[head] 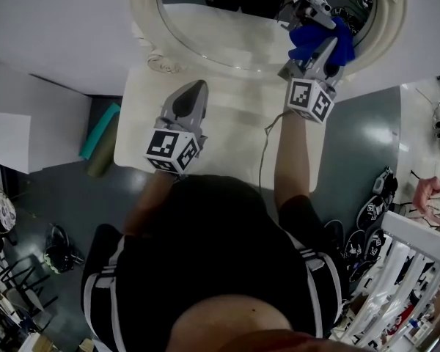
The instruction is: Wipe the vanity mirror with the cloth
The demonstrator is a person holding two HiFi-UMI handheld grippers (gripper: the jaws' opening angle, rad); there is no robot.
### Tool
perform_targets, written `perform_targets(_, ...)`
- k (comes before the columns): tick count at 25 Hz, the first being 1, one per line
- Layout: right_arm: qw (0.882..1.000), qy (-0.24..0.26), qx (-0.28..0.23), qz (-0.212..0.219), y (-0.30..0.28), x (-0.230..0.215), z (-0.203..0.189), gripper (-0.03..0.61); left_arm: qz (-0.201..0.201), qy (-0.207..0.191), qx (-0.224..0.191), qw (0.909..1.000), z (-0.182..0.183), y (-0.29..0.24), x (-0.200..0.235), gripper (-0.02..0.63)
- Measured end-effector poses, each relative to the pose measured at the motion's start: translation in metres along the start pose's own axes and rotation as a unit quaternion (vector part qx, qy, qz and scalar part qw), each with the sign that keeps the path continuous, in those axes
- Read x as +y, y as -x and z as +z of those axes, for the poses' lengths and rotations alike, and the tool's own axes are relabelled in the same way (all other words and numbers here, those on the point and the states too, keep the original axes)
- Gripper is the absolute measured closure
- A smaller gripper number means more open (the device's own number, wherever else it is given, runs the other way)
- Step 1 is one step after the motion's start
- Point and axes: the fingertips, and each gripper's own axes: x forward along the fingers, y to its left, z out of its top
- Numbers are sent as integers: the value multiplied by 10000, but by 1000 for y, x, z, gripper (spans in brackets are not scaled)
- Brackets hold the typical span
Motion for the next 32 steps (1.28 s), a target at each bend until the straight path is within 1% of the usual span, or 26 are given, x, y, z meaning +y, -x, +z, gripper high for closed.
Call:
perform_targets(13,9998,52,-179,113,-21,23,28,538,19,112,-114,9999,7,12,11,603)
perform_targets(20,9988,331,-204,299,-38,46,40,538,34,170,-170,9997,9,17,20,603)
perform_targets(32,9958,767,-155,470,-59,86,60,538,88,232,-291,9993,15,32,33,603)
